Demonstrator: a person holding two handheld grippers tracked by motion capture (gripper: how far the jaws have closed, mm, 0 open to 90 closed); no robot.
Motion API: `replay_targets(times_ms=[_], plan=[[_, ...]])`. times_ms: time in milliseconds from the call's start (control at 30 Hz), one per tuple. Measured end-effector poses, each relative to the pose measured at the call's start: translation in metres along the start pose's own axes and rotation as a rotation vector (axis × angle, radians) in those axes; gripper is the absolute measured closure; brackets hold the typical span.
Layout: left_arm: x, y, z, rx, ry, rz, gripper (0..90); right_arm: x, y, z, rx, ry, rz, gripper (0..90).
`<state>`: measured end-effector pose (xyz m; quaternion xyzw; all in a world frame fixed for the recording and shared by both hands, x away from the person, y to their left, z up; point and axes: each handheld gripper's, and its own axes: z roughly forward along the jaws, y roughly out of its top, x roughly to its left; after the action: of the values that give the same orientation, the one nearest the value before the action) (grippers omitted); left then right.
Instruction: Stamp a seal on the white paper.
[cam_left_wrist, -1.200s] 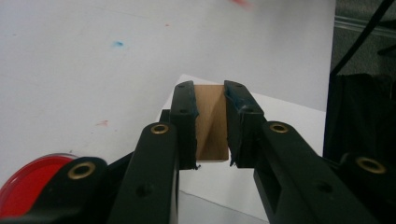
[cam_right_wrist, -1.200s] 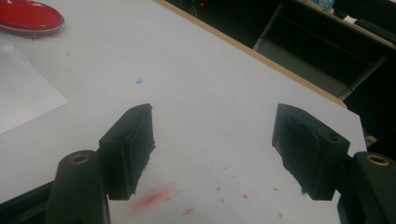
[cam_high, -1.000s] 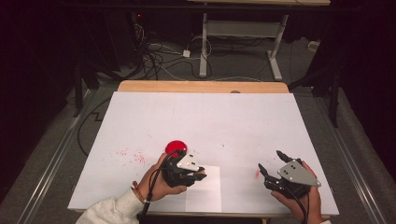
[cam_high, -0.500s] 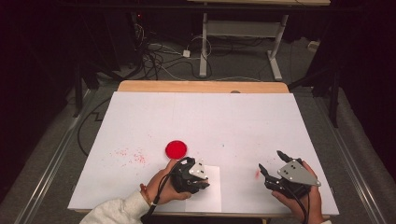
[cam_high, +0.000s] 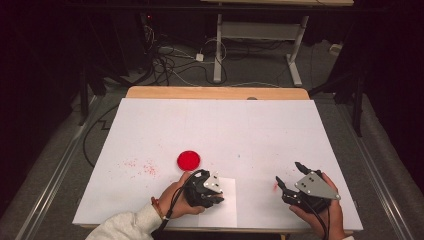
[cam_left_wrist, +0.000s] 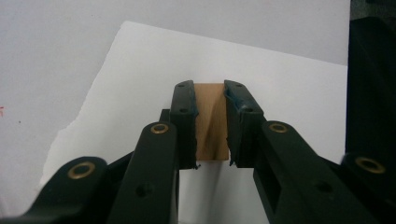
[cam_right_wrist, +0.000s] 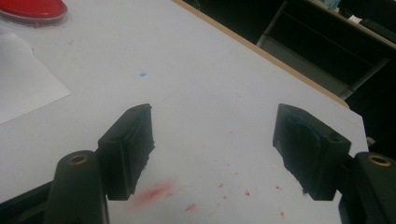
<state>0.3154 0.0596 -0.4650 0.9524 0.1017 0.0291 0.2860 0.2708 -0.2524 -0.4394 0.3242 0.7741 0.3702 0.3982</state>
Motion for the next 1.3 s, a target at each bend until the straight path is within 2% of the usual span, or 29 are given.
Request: replay_targets(times_ms=[633, 967, 1300], plan=[[-0.0008, 0.0009, 0.0048, 0.026, 0.009, 0.012, 73.0, -0.001, -0.0007, 0.0002, 0.0, -0.004, 0.003, 29.3], [0.0, 0.0004, 0.0051, 0.023, 0.003, 0.007, 73.0, -0.0011, -0.0007, -0.0001, -0.001, -0.004, 0.003, 29.4], [-0.0021, 0.0013, 0.0053, 0.029, 0.017, 0.01, 73.1, -0.0005, -0.0005, 0.0, 0.001, 0.0, 0.002, 29.5]])
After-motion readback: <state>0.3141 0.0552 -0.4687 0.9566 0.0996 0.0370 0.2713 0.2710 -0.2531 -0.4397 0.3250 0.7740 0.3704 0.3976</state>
